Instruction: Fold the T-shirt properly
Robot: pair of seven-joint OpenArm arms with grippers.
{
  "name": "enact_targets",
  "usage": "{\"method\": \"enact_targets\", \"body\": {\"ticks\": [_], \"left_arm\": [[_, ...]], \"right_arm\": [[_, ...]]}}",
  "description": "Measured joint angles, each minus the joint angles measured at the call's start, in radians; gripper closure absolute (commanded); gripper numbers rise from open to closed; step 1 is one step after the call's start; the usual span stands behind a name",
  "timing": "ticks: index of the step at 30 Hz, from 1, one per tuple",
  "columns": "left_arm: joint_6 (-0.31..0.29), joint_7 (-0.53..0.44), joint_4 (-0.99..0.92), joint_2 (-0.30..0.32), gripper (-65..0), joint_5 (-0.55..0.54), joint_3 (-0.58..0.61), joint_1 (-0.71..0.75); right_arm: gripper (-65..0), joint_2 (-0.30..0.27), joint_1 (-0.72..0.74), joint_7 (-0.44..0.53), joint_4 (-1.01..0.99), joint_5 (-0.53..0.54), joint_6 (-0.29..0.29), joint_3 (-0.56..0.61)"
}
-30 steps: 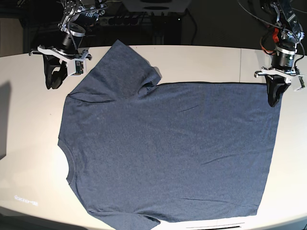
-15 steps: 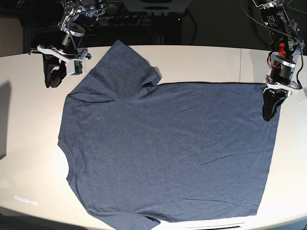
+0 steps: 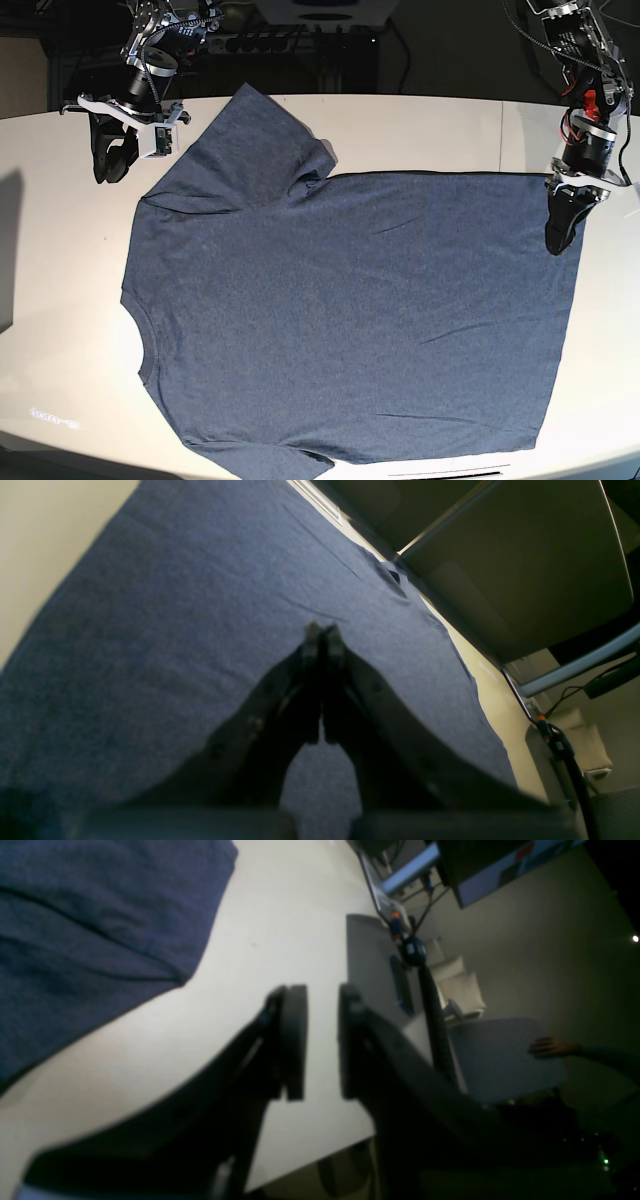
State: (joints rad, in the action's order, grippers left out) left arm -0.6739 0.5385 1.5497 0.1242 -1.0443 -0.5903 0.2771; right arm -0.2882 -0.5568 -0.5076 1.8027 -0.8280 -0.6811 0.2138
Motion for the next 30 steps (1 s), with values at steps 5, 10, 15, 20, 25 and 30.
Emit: {"method": "enact_targets", "body": {"ticks": [5, 10, 15, 20, 25, 30], "left_arm": [[0.0, -0.027, 0.0, 0.0, 0.0, 0.061, 0.0, 0.0], [0.0, -0.041, 0.0, 0.0, 0.0, 0.08, 0.0, 0.0], [0.0, -0.044, 0.0, 0.0, 0.0, 0.081, 0.0, 0.0], [0.0, -0.2, 0.0, 0.0, 0.0, 0.08, 0.0, 0.0], [0.0, -0.231, 0.0, 0.007, 0.0, 0.076, -0.001, 0.0], [0.0, -0.16, 0.0, 0.011, 0.0, 0.072, 0.0, 0.0]], "right_arm": [[-12.1, 0.0, 0.0, 0.0, 0.0, 0.0, 0.0, 0.0], [-12.1, 0.0, 0.0, 0.0, 0.0, 0.0, 0.0, 0.0], [-12.1, 0.0, 0.0, 0.0, 0.0, 0.0, 0.0, 0.0], [-12.1, 0.0, 0.0, -0.002, 0.0, 0.0, 0.0, 0.0], [-12.1, 0.0, 0.0, -0.002, 0.0, 0.0, 0.0, 0.0], [-12.1, 0.0, 0.0, -0.002, 0.0, 0.0, 0.0, 0.0]]}}
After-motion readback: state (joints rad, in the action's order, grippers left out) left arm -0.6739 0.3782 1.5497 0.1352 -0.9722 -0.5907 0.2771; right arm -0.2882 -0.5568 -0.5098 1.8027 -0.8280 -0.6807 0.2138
